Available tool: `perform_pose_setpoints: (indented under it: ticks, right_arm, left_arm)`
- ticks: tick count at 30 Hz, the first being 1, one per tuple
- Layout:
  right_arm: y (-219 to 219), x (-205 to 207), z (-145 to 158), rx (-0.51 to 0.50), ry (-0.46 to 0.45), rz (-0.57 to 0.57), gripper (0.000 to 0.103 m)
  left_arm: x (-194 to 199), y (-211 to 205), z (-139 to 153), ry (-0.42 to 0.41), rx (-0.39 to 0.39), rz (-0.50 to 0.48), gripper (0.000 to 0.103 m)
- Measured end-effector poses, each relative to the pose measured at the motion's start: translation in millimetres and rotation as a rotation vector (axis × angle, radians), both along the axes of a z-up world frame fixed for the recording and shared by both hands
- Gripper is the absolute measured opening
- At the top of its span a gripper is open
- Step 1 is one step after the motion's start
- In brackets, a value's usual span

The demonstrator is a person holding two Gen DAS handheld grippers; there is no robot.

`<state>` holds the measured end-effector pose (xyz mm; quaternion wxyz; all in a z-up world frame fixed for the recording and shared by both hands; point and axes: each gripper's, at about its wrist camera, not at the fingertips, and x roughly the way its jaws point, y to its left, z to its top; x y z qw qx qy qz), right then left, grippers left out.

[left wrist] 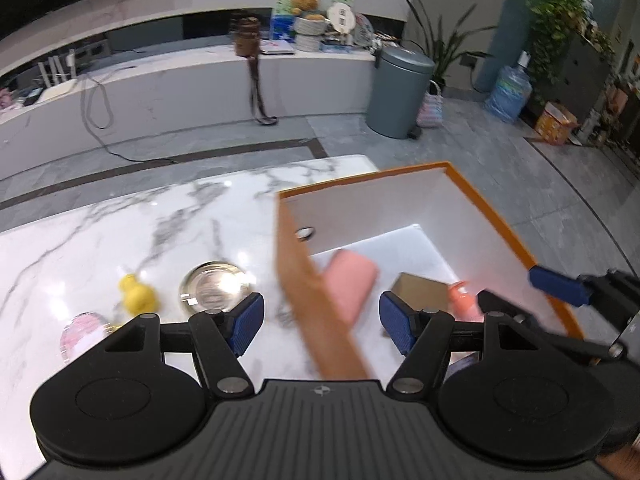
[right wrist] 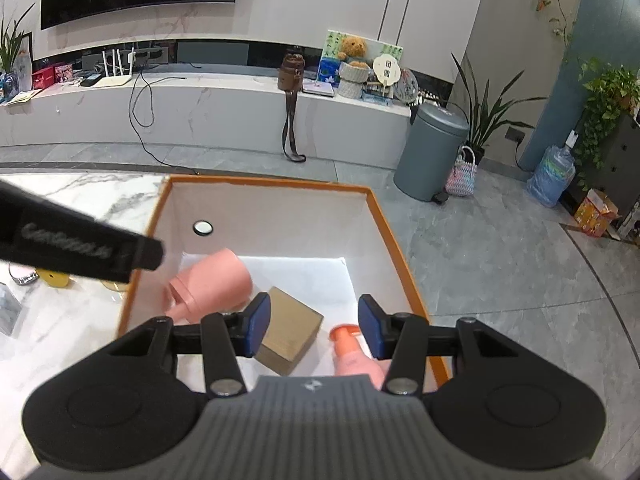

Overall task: Organize rigid objects
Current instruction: 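Move the left tool toward the clear cube box while the right tool approaches the yellow tape measure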

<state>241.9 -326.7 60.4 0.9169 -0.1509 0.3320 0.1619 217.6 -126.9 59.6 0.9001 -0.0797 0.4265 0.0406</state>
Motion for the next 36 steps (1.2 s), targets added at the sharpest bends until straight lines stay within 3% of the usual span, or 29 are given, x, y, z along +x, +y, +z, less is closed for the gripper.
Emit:
perform_pose_setpoints:
  ticks: [12, 22, 28, 33, 36]
  right_arm:
    - [43.5, -26.0, 7.3, -0.016, -0.040, 0.051, 0.049]
    - [90.2, -44.2, 3.4, -0.046, -0.049, 0.148, 0.053]
    - [111.1, -50.3, 3.7, -0.019, -0.037, 0.207, 0.053]
    - [131.7, -55.4, -1.1, 0.009, -0.024, 0.238, 0.054]
    - [145.2, -59.2, -8.6, 0.000, -0.011, 0.270, 0.054]
  left_arm:
    - [-59.1, 47.9, -13.9, -0.064, -0.062, 0.052, 0.081]
    - [-106.3, 93.5, -39.4, -0.049, -0.012, 0.076, 0.082]
    - [-125.5, 110.7, -47.3, -0.065, 0.059, 0.061, 0.082]
    - [-142.9, 113.3, -49.5, -0.099, 0.207, -0.027, 0.086]
    - [-153.5, 116.8, -52.9, -0.130, 0.240, -0.075, 0.087]
